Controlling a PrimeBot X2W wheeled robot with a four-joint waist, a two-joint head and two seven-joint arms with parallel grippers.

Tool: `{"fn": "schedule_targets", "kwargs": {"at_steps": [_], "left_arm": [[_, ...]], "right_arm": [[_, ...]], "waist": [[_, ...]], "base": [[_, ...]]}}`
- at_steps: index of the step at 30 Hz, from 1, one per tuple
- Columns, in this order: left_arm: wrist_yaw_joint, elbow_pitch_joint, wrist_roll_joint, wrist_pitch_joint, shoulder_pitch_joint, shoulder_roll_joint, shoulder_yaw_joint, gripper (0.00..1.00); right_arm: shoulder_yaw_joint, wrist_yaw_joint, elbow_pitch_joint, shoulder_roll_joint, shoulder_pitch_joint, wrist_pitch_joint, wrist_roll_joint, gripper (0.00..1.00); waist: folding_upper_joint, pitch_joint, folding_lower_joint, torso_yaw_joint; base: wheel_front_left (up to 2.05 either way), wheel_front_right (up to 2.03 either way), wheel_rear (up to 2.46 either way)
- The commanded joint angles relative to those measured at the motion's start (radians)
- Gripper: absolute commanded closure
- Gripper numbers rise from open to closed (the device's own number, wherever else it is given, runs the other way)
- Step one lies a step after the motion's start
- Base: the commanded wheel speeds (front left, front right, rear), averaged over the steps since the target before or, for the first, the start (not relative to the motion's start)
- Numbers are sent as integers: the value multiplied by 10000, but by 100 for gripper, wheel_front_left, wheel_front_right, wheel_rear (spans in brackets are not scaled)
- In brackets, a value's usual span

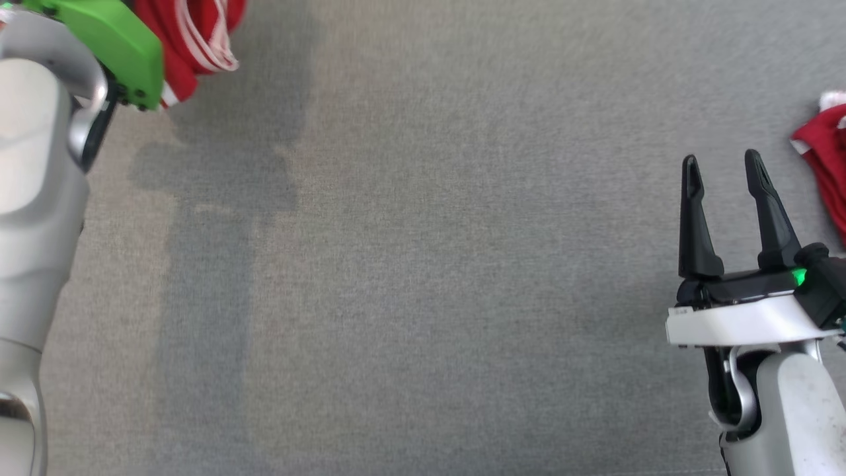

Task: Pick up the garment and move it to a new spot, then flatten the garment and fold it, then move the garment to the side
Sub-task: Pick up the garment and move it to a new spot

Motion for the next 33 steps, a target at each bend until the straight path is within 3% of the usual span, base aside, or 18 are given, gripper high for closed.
{"fn": "schedule_targets", "kwargs": {"at_steps": [1, 6, 13, 24, 25, 26, 27, 28, 33], "left_arm": [[-11, -402, -288, 126, 267, 82, -302, 100], [-11, -2228, -1259, 606, 659, 188, -1514, 100], [15, -4082, -1757, 675, 1857, -208, -2748, 100], [901, -3135, -1619, -382, 4133, -1270, -3662, 100], [945, -3001, -1651, -471, 4251, -1321, -3672, 86], [959, -2836, -1716, -559, 4395, -1373, -3669, 55], [961, -2720, -1754, -659, 4485, -1406, -3660, 11], [986, -2597, -1777, -797, 4557, -1449, -3635, 0], [1148, -2374, -1927, -1335, 4736, -1598, -3389, 0]], "right_arm": [[-20, -15, 114, -14, 233, -95, 135, 0], [-117, -15, 400, -14, 540, -206, 306, 0], [-231, -15, 500, -11, 836, -293, 454, 0], [832, -17, 563, -17, 414, -336, 955, 0], [887, -15, 576, -17, 395, -336, 985, 0], [934, -15, 576, -17, 355, -337, 1016, 0], [989, -15, 585, -14, 337, -338, 1029, 0], [1015, -15, 598, -12, 327, -339, 1028, 0], [1007, -15, 645, -12, 313, -341, 896, 0]], "waist": [[0, -1282, 0, -762], [0, -1825, 0, -1401], [0, -1870, 0, -2263], [0, -803, 0, -3079], [0, -766, 0, -3080], [0, -744, 0, -3073], [0, -733, 0, -3058], [0, -728, 0, -3015], [0, -853, 0, -2713]], "base": [[0, 0, 0], [0, 0, 0], [0, 0, 0], [0, 0, 0], [0, 0, 0], [0, 0, 0], [0, 0, 0], [0, 0, 0], [0, 0, 0]]}}
